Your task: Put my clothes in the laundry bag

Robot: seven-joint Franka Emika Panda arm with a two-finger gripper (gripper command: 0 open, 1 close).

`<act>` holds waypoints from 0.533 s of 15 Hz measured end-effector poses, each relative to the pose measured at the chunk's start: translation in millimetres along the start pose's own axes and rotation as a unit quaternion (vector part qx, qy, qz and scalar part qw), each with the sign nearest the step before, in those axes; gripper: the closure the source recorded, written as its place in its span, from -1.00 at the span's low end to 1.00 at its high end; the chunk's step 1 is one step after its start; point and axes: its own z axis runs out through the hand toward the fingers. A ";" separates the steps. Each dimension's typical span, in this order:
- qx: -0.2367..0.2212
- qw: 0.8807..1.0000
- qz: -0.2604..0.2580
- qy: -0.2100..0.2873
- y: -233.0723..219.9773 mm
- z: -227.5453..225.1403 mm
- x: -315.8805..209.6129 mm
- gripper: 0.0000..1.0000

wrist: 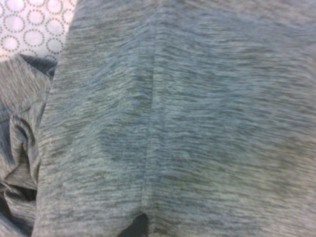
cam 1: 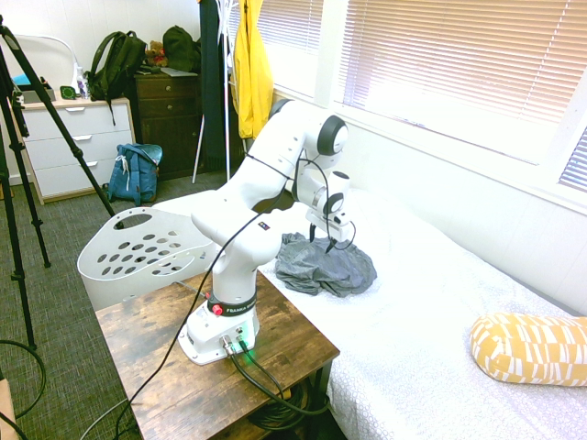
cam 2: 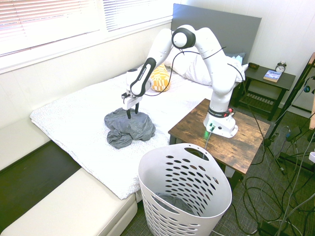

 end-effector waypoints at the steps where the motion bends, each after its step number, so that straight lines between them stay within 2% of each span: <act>1: -0.002 1.000 -0.003 -0.006 1.6 10.8 2.7 -1.00; 5: -0.031 0.999 -0.019 -0.019 36.0 67.0 7.8 -1.00; 8: -0.060 0.997 -0.051 -0.006 47.0 103.7 -10.2 -1.00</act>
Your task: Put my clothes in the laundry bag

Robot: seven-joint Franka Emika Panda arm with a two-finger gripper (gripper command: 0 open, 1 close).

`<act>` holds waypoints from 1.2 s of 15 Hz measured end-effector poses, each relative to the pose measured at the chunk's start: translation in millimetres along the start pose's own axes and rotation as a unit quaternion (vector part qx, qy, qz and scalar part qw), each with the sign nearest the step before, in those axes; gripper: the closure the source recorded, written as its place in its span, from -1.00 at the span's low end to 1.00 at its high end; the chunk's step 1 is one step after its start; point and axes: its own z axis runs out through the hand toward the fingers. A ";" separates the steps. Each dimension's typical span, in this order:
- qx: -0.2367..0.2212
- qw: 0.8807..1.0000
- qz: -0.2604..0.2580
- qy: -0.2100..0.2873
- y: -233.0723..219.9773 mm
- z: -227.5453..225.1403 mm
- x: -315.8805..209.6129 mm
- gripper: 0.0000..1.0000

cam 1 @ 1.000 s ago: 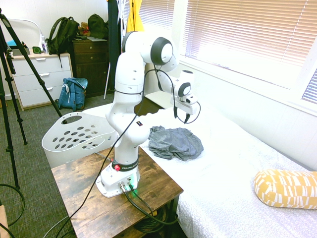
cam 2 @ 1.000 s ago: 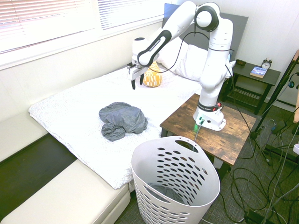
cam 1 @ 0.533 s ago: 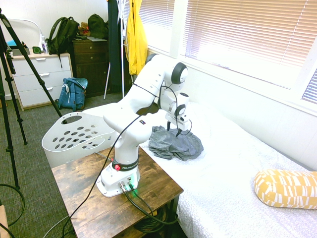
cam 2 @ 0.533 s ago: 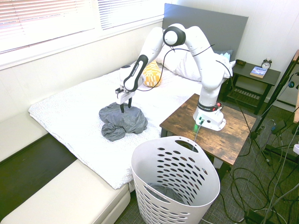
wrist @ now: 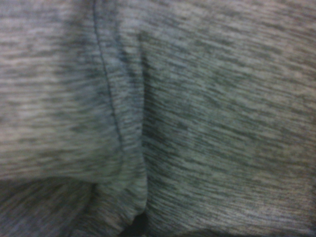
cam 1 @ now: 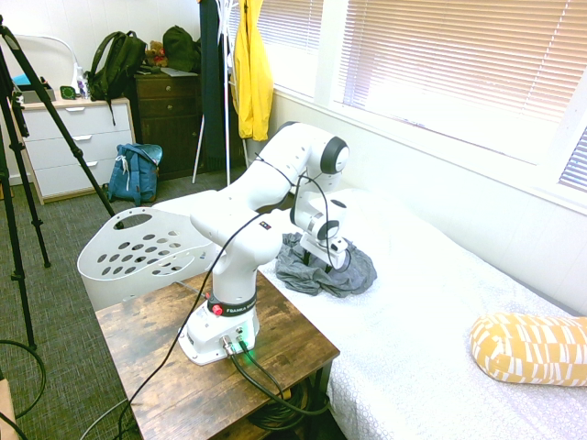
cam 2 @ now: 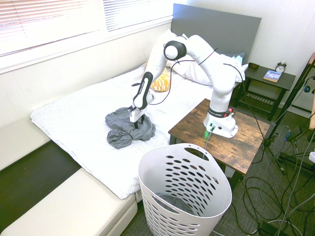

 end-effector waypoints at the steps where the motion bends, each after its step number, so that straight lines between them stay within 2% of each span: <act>1: -0.007 1.000 -0.012 0.006 -4.4 6.4 -9.6 -1.00; 2: -0.008 1.000 -0.017 0.008 -7.9 9.9 -16.8 -1.00; 3: -0.006 1.000 -0.016 0.007 -8.4 11.3 -19.2 1.00; 18: 0.044 0.998 0.009 -0.034 24.1 15.3 -7.7 1.00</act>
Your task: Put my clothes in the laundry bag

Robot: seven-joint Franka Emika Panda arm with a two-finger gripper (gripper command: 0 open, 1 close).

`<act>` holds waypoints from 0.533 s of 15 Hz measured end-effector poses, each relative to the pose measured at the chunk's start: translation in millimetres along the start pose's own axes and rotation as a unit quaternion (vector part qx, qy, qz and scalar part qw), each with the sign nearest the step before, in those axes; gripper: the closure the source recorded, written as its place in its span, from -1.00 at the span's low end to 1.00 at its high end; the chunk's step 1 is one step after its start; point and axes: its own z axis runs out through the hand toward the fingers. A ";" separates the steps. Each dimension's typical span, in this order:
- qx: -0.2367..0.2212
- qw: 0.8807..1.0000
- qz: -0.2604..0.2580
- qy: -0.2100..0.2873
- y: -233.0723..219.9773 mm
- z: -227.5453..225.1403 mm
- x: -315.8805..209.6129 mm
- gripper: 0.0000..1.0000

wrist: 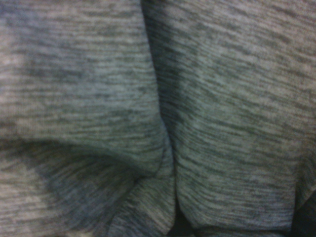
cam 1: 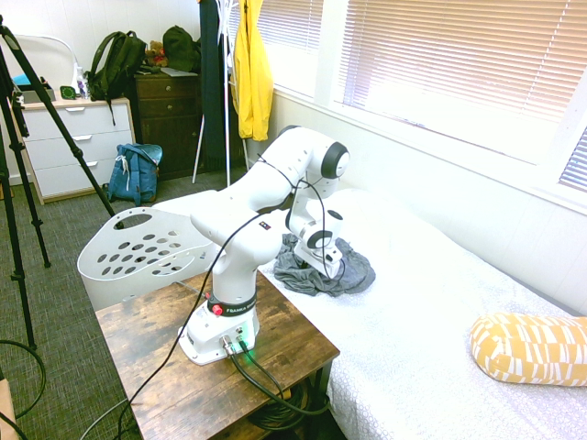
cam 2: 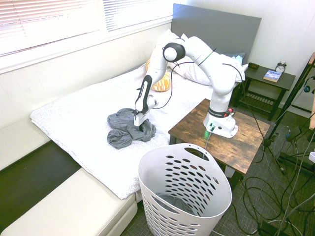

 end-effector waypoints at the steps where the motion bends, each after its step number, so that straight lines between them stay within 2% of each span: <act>1: 0.003 1.000 0.001 0.000 2.1 0.7 -2.3 1.00; 8: 0.010 1.000 0.004 -0.002 13.7 -9.8 -27.3 1.00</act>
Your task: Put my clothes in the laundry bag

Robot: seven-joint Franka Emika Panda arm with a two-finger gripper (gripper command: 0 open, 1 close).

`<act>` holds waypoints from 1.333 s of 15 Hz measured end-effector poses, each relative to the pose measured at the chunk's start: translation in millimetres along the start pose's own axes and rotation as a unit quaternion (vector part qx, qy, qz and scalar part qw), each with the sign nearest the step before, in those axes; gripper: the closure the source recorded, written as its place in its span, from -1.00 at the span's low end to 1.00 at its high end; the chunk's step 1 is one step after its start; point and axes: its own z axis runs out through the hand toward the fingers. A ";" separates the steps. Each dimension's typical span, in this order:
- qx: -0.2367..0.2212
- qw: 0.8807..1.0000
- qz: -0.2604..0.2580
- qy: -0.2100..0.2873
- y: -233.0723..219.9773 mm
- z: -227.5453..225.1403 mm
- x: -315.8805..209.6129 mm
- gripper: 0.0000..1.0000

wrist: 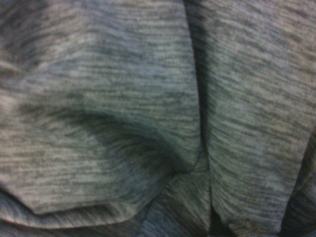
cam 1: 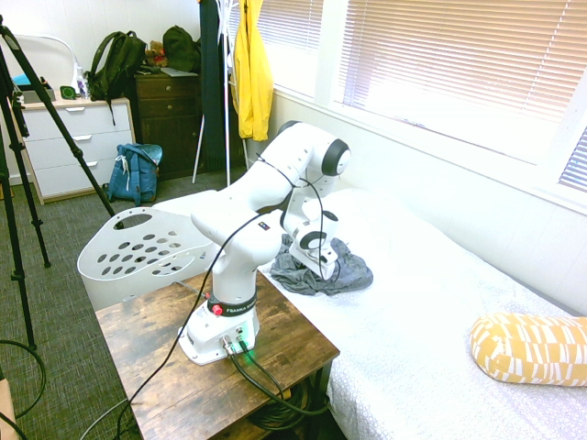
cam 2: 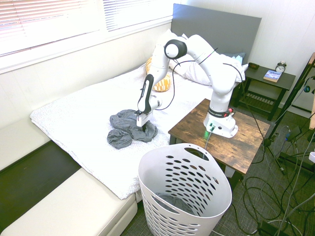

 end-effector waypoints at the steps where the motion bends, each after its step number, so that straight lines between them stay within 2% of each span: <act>1: -0.002 1.000 -0.001 -0.003 0.6 -4.2 -2.6 1.00; 4: -0.006 1.000 -0.005 -0.007 -2.6 -20.3 -7.5 1.00; 6: -0.005 1.000 -0.012 -0.001 -20.5 -46.6 -12.8 1.00; 11: 0.009 0.998 -0.039 0.055 -110.6 -181.3 -70.1 1.00; 16: 0.036 0.993 -0.086 0.070 -169.5 -328.9 -210.0 1.00; 18: 0.036 0.990 -0.115 0.072 -171.1 -389.1 -284.7 1.00; 20: 0.027 0.986 -0.146 0.076 -155.4 -430.7 -366.9 1.00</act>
